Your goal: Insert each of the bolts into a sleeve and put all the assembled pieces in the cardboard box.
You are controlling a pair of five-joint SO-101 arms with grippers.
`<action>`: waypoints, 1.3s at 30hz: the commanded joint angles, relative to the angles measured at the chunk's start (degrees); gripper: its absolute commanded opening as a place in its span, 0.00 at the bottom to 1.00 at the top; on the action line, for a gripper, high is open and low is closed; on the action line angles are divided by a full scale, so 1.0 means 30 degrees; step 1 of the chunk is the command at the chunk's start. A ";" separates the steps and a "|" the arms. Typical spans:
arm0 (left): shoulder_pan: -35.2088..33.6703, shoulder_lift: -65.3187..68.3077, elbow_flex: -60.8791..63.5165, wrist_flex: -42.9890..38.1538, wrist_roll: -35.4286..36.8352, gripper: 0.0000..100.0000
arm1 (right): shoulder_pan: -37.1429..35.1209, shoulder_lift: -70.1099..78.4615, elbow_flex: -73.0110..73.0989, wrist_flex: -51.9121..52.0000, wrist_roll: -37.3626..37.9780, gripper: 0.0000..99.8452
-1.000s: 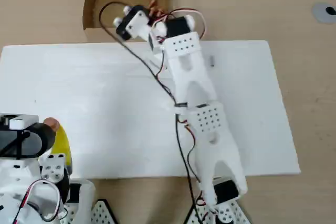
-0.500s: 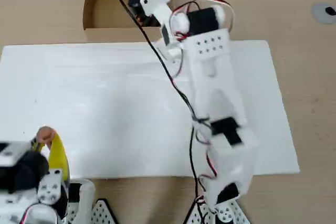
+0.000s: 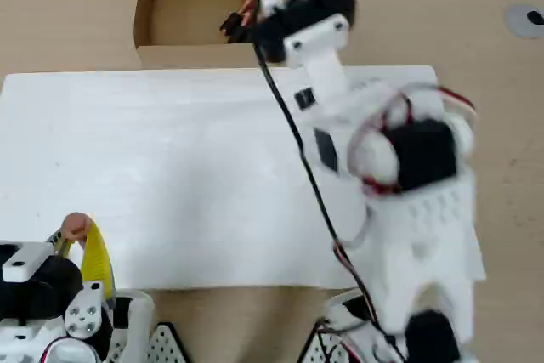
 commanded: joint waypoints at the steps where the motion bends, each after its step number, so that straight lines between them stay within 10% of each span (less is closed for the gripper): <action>1: -0.0147 -0.0015 -0.0088 -0.0498 0.0029 0.01 | -0.2095 -0.3062 0.1128 0.0147 -0.0586 0.01; 9: -0.0176 -0.0015 0.0059 -0.2608 -0.0029 0.01 | -0.6256 -0.7487 0.7048 -0.1963 -0.2432 0.01; 39: 0.0703 0.0015 0.6271 -1.5707 0.0059 0.01 | -0.9187 -2.4161 3.0462 -2.4645 -0.2403 0.01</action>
